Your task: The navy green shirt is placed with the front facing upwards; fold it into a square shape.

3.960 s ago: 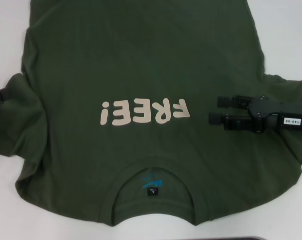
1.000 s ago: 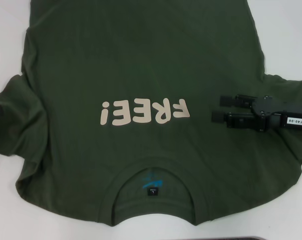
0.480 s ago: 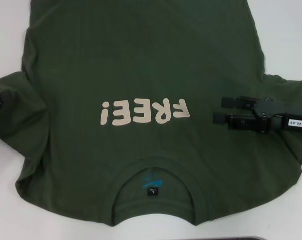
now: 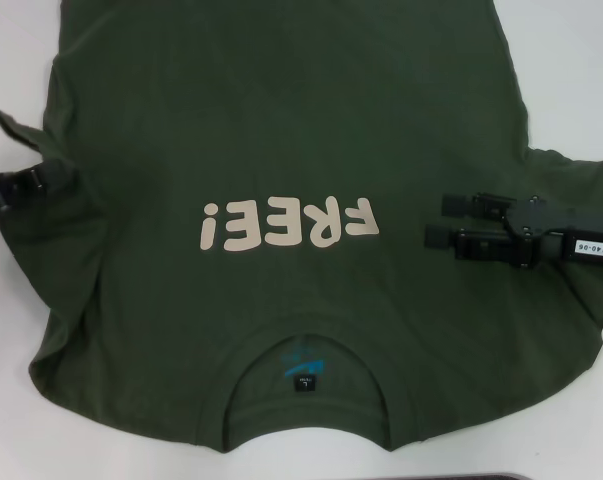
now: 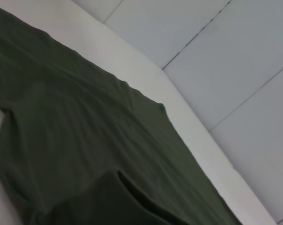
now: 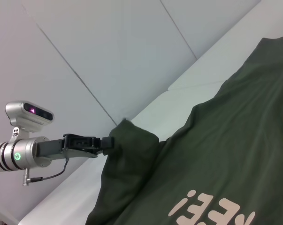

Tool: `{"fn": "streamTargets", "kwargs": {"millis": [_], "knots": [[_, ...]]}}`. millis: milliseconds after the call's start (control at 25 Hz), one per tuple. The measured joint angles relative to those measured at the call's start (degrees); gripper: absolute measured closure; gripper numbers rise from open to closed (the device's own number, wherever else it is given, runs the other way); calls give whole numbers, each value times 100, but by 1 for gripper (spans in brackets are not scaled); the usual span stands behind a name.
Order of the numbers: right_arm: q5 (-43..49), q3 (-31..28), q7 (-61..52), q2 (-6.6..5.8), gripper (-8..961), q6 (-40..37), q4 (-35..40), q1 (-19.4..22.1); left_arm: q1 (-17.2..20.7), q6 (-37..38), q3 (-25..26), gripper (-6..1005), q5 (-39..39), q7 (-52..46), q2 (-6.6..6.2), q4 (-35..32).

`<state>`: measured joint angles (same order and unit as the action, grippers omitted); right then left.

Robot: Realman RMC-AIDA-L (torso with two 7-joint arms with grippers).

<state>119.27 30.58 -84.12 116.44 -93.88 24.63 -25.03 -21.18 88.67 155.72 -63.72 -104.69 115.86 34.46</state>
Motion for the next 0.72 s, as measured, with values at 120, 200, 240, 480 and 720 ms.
{"fn": "streamTargets", "kwargs": {"millis": [120,200,240,480,720], "knots": [[0,0,1,1,63,0,-2,7,-51,62,-4,997,0,-52,60,6],[0,0,0,1,63,-12,-3,7,-90,85,-29,997,0,-121,104,23],[0,0,0,1,62,-20,-2,7,-109,100,-42,997,0,-147,129,27],[0,0,-8,-17,74,-37,5,7,-234,228,-39,996,0,-227,265,44],[0,0,0,-15,74,-43,0,7,-347,18,-66,996,16,-211,429,43]]}}
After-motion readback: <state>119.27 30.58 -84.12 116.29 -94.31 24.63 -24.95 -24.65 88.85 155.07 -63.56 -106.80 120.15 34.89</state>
